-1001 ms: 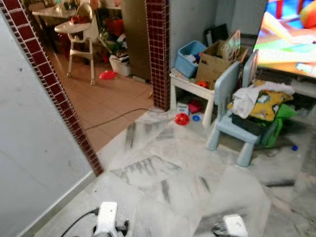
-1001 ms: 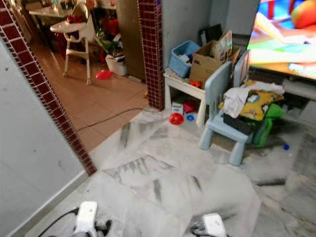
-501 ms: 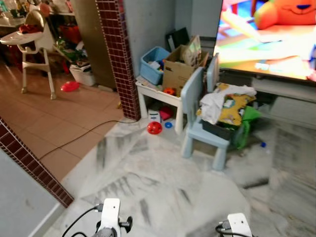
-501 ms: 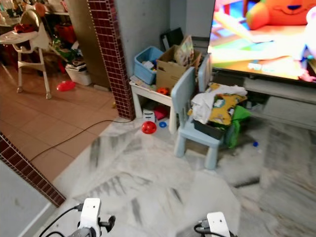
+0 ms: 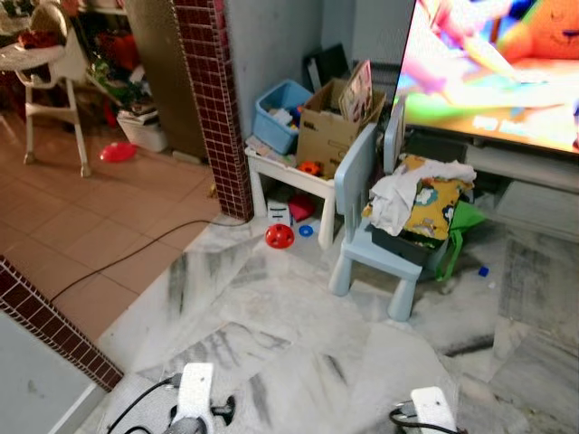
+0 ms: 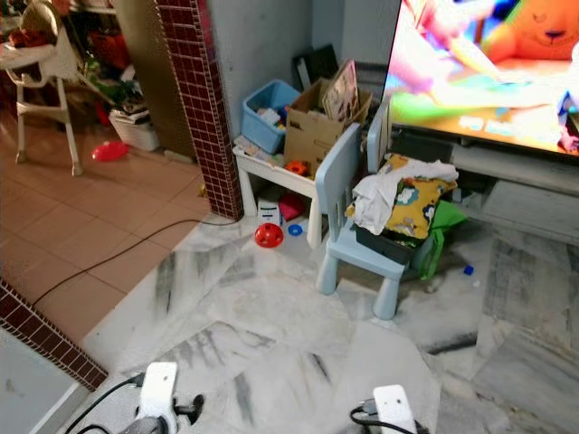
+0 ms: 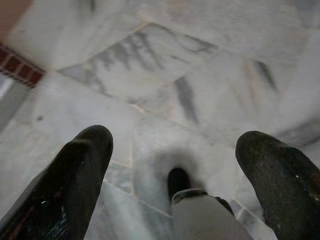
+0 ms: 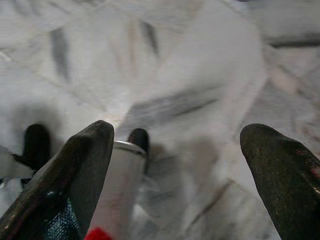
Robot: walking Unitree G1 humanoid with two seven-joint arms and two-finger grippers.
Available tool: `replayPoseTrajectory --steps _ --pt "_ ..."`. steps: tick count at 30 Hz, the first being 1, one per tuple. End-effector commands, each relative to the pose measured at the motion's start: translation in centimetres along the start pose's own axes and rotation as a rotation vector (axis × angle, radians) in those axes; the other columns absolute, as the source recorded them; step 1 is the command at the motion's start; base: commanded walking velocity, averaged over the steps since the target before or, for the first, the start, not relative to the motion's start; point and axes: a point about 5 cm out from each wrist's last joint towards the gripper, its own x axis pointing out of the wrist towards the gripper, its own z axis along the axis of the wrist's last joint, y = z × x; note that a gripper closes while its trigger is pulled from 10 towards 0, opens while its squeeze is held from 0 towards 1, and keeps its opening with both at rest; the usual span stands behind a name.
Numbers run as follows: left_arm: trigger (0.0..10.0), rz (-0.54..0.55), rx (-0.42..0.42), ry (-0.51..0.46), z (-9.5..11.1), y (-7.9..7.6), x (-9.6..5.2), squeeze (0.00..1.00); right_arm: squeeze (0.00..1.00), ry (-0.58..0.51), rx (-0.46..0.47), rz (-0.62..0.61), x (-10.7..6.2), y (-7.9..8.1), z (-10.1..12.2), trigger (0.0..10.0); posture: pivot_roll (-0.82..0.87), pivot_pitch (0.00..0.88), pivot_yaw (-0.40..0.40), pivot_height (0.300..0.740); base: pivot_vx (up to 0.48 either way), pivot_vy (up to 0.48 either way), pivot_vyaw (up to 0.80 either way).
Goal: Hang keys on a hook
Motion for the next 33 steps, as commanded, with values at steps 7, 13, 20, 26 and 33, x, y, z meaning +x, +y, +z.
replayPoseTrajectory --steps 7,13,20,26,33 --pt "10.0 -0.004 0.005 0.003 -0.1 -0.1 0.0 0.00 0.00 0.013 -0.014 -0.023 -0.2 -1.1 -0.5 10.0 -0.07 0.000 0.032 0.740 0.000 0.000 0.00" --pt "10.0 -0.001 0.015 0.005 -0.2 0.3 -0.1 0.00 0.00 0.024 -0.023 -0.032 -0.3 -1.5 -0.8 10.0 -0.07 0.000 0.034 0.740 0.000 0.000 0.00" --pt "10.0 0.001 0.018 0.006 -0.2 0.4 -0.1 0.00 0.00 0.029 -0.031 -0.030 -0.3 -1.6 -0.9 10.0 -0.07 0.000 0.033 0.740 0.000 0.000 0.00" --pt "10.0 0.001 0.018 0.006 -0.2 0.4 -0.1 0.00 0.00 0.029 -0.031 -0.030 -0.3 -1.6 -0.9 10.0 -0.07 0.000 0.033 0.740 0.000 0.000 0.00" --pt "10.0 0.001 0.018 0.006 -0.2 0.4 -0.1 0.00 0.00 0.029 -0.031 -0.030 -0.3 -1.6 -0.9 10.0 -0.07 0.000 0.033 0.740 0.000 0.000 0.00"
